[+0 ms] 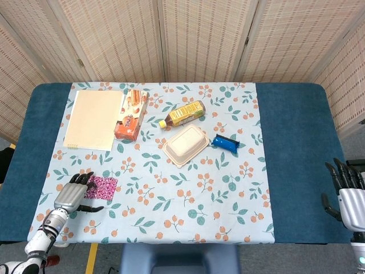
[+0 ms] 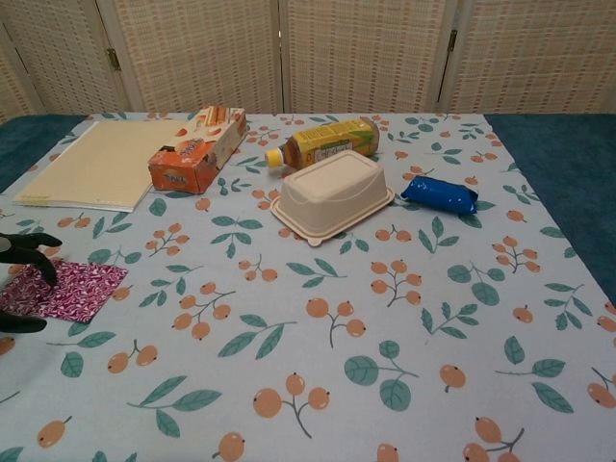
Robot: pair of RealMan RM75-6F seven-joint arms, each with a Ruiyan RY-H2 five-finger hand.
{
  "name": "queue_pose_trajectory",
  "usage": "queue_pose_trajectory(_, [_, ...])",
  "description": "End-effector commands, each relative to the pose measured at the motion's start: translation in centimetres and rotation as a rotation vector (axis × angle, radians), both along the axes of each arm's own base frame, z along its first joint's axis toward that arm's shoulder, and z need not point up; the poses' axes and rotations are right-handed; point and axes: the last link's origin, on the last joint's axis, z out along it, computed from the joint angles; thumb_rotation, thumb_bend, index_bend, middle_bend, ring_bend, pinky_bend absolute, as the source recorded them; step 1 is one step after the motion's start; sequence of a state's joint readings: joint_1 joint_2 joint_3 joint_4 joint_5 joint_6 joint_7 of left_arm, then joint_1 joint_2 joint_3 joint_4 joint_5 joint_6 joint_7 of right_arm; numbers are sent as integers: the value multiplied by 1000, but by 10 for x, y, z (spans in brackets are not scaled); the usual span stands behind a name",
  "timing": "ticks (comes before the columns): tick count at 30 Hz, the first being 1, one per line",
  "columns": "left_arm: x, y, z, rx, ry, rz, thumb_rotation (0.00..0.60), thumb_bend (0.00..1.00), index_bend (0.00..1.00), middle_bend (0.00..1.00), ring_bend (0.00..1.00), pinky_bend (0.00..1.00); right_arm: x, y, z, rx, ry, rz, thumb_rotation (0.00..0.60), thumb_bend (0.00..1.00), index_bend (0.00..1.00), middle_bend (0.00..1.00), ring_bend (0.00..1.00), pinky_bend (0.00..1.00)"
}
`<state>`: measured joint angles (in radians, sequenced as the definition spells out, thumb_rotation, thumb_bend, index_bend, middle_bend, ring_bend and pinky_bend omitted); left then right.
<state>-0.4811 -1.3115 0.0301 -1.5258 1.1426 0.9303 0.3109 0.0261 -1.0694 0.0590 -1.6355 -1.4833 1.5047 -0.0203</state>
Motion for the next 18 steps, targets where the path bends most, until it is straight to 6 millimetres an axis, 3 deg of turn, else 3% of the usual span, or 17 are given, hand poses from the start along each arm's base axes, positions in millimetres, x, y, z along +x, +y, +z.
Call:
queue_pose_trajectory(1, [-3,1,-1,-1,10,8,262,90,299,0,0,0,0,0,0,0,0,0,600,497,0,0,0,0])
queue_pose_trajectory(18, [-26,7,12,48,56,84,264,90,299,0,0,0,1,-1,0,-2,1,2,600,496,0,0,0,0])
